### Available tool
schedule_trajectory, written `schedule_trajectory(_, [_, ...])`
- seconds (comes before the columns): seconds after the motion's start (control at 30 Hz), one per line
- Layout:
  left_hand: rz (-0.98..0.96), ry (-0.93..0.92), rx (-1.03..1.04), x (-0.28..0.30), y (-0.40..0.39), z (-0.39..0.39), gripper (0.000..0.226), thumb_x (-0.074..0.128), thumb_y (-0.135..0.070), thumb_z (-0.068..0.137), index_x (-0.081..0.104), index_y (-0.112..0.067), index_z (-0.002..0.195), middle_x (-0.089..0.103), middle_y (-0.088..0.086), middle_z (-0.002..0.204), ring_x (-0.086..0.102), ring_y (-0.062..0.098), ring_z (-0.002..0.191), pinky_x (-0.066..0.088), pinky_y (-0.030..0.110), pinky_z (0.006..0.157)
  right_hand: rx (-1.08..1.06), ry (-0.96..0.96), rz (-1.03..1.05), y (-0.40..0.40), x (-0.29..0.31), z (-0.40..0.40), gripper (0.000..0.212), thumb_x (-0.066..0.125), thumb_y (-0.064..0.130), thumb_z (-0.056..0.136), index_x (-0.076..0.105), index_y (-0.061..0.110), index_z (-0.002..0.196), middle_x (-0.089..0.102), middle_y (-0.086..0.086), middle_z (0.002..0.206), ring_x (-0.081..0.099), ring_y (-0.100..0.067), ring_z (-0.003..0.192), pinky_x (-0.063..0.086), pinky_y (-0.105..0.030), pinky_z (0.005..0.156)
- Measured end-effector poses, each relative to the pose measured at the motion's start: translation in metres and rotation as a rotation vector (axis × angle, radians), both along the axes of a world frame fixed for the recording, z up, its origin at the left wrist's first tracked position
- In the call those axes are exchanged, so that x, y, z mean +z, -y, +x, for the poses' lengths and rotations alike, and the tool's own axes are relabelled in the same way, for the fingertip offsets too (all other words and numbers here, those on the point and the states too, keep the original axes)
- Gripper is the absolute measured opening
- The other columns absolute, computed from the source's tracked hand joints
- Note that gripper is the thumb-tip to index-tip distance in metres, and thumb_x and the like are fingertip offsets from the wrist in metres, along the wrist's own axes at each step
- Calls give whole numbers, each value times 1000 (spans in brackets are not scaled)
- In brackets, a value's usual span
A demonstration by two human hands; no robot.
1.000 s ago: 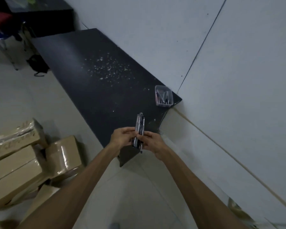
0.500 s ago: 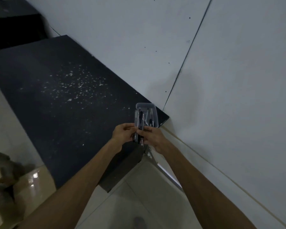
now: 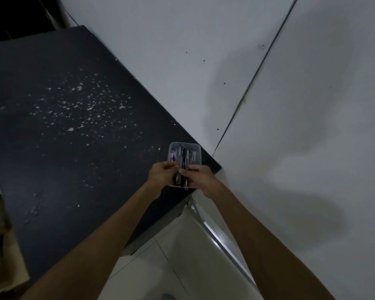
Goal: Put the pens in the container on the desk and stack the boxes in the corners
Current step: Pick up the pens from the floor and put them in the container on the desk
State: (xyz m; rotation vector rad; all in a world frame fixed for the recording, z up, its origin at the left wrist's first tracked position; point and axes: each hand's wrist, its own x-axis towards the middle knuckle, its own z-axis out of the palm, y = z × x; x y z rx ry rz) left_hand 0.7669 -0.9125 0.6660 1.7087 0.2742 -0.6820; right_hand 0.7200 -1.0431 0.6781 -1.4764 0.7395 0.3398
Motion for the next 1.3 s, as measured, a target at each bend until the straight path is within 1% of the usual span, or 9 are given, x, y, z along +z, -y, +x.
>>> schedule_trajectory(0.17, [81, 39, -35, -5, 3, 6, 32, 63, -14, 92, 65, -10, 123, 68, 14, 117, 68, 28, 101, 56, 44, 91, 29, -46, -167, 1, -16, 19, 30, 83, 23, 75, 72, 7, 99, 74, -11, 100, 71, -26, 93, 57, -46, 87])
schedule_trajectory(0.37, [130, 86, -138, 0, 3, 5, 46, 66, -7, 89, 57, -9, 133, 64, 6, 128, 62, 19, 113, 51, 35, 99, 100, -61, -334, -3, -4, 25, 20, 76, 22, 82, 70, 10, 97, 71, -8, 98, 69, -22, 91, 59, -40, 84])
schedule_trajectory(0.57, [100, 61, -107, 7, 6, -1, 46, 65, -12, 90, 54, -8, 135, 62, 7, 127, 59, 21, 114, 48, 38, 102, 105, -47, -454, -7, -3, 24, 23, 77, 19, 82, 70, 6, 99, 66, -5, 88, 63, -17, 79, 58, -33, 80])
schedule_trajectory(0.67, [83, 44, -103, 7, 1, -3, 44, 61, -10, 91, 54, -9, 135, 61, 10, 129, 61, 23, 112, 49, 42, 101, 86, -45, -463, -7, 2, 21, 26, 75, 13, 84, 67, 3, 107, 69, -10, 100, 66, -21, 93, 55, -31, 87])
schedule_trajectory(0.73, [74, 39, -116, 10, -1, -4, 42, 58, -10, 93, 55, -9, 134, 62, 10, 124, 63, 22, 105, 53, 41, 97, 58, -44, -476, -5, 5, 18, 27, 72, 11, 86, 65, 2, 111, 70, -11, 108, 65, -22, 102, 50, -26, 83])
schedule_trajectory(1.0, [70, 70, -149, 34, -26, -25, 35, 57, -14, 95, 60, -14, 130, 65, 7, 122, 62, 20, 108, 52, 30, 83, 62, 67, -519, -15, 15, -10, 35, 66, 15, 91, 60, 10, 125, 65, -5, 122, 61, -15, 103, 46, -18, 76])
schedule_trajectory(1.07, [73, 105, -150, 43, -35, -35, 29, 56, -15, 95, 63, -18, 124, 66, 4, 116, 62, 18, 105, 50, 29, 86, 66, 79, -516, -21, 21, -24, 34, 65, 18, 92, 59, 11, 125, 64, -6, 123, 59, -14, 101, 46, -19, 76])
schedule_trajectory(1.17, [95, 149, -164, 54, -52, -54, 30, 56, -13, 95, 60, -16, 125, 63, 0, 114, 58, 16, 104, 46, 31, 94, 107, 68, -505, -35, 30, -47, 40, 65, 24, 92, 56, 10, 129, 64, -8, 124, 61, -20, 110, 49, -30, 90])
schedule_trajectory(1.3, [134, 166, -165, 62, -84, -83, 47, 62, -18, 93, 51, -14, 138, 56, 6, 136, 54, 19, 121, 42, 28, 102, 166, 48, -488, -63, 45, -83, 47, 62, 35, 93, 50, 12, 133, 63, -8, 124, 59, -20, 101, 44, -28, 82])
